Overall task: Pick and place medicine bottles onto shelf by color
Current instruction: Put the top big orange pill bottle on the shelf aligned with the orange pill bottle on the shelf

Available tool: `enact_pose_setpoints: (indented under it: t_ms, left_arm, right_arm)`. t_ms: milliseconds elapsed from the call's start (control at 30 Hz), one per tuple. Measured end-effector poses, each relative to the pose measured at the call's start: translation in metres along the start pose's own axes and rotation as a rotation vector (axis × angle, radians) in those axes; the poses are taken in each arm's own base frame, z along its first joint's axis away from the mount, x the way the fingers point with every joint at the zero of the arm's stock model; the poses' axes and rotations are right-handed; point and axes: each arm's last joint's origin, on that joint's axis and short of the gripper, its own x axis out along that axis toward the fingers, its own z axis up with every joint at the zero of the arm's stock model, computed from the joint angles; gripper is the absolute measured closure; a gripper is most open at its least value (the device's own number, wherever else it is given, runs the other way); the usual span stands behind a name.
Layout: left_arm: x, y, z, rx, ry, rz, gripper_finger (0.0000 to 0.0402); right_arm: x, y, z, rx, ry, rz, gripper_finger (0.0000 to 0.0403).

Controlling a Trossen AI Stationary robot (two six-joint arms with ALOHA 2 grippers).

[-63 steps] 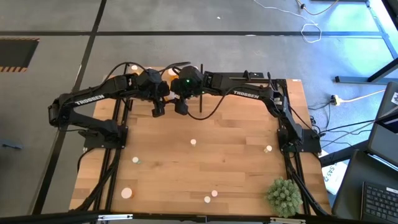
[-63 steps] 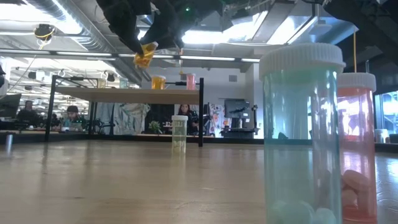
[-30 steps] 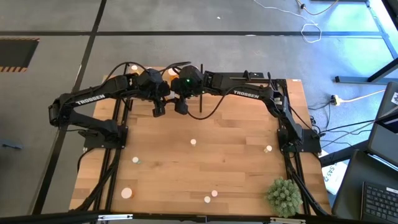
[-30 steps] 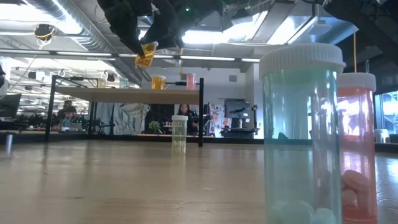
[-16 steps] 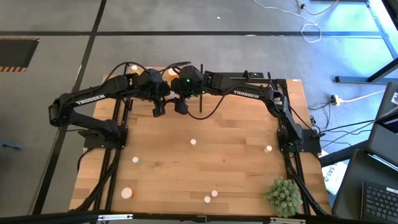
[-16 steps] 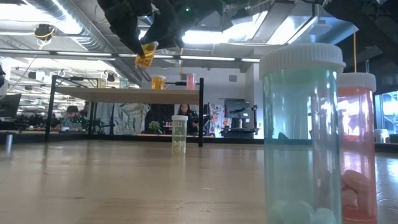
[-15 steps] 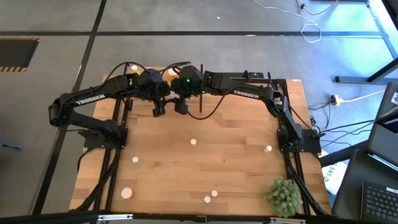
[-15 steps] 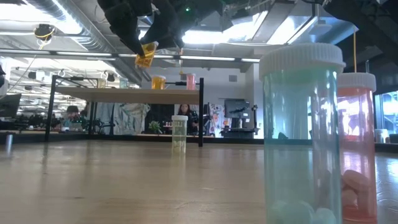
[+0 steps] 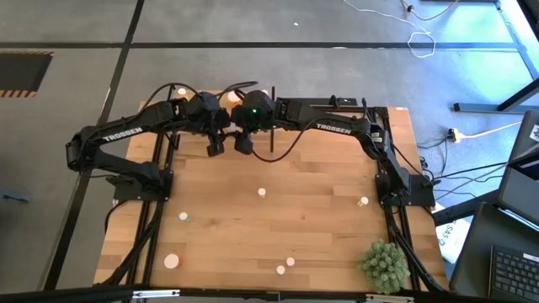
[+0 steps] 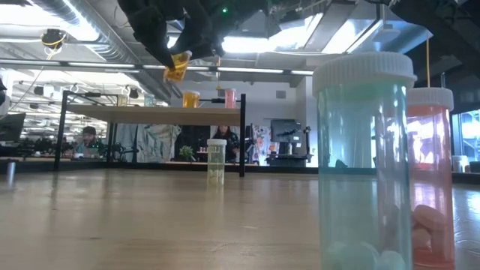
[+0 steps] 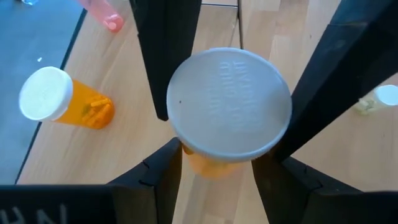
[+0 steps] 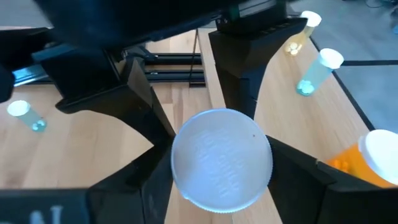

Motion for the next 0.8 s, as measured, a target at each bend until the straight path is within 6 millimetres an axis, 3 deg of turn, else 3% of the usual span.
enact_pose_setpoints:
  t_ms: [433, 800]
  left_arm:
    - [0.0001, -0.0002, 0.0008, -0.008, -0.009, -0.007, 0.0228]
    - [0.0001, 0.0003, 0.0006, -0.006, -0.004, 0.016, 0.0228]
  right_arm:
    - [-0.0002, -0.0015, 0.0000, 0.001, 0.002, -0.019, 0.0146]
    - [-0.0001, -0.0021, -0.0003, -0.002, 0.003, -0.023, 0.0142]
